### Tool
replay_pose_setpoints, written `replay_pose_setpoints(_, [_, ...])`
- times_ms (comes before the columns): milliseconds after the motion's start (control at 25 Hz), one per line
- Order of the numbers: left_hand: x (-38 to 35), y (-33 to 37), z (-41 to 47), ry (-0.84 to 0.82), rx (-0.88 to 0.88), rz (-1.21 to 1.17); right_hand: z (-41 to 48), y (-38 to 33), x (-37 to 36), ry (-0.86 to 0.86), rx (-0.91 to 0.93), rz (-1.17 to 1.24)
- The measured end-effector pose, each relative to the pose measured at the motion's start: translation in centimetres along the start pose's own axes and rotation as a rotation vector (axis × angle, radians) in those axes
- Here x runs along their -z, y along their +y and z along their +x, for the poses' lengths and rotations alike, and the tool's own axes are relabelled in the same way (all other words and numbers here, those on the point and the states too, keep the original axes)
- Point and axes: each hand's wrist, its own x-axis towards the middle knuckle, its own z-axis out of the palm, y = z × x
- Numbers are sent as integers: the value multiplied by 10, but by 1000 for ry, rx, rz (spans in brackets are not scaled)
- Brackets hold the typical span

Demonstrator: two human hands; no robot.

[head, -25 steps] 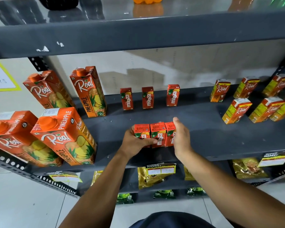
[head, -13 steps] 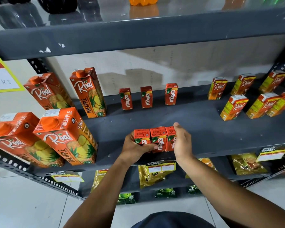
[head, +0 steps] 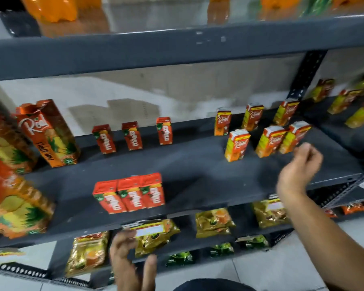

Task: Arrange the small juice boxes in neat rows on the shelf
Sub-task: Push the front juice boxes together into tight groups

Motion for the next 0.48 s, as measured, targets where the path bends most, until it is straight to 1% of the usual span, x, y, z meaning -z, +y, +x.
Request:
replay_pose_setpoints(40, [-29,12,0,-101,-55,0,34,0,14,22,16,7])
replay_pose_setpoints(80, [-59,27,11,-192,-68,-21,63,2,22,32,6,-13])
replay_pose_setpoints(120, [-96,41,26,-252,-33,-50,93,4,31,27,-24,-49])
replay_pose_setpoints(200, [-170,58,67,-314,135,-166,142,10,37,-45,-119,-116])
replay_pose_setpoints(320, [-254,67,125,-301,441,-287,177,25,29,-272,-260,-115])
replay_pose_setpoints(400, [-283,68,143,-215,639,-445,180,34,18,-401,-327,-102])
replay_pose_setpoints(440, [-292,67,145,-184,696,-496,177,40,15,-459,-357,-99])
replay_pose_setpoints(480, [-301,67,144,-165,729,-489,175,45,12,-519,-394,-108])
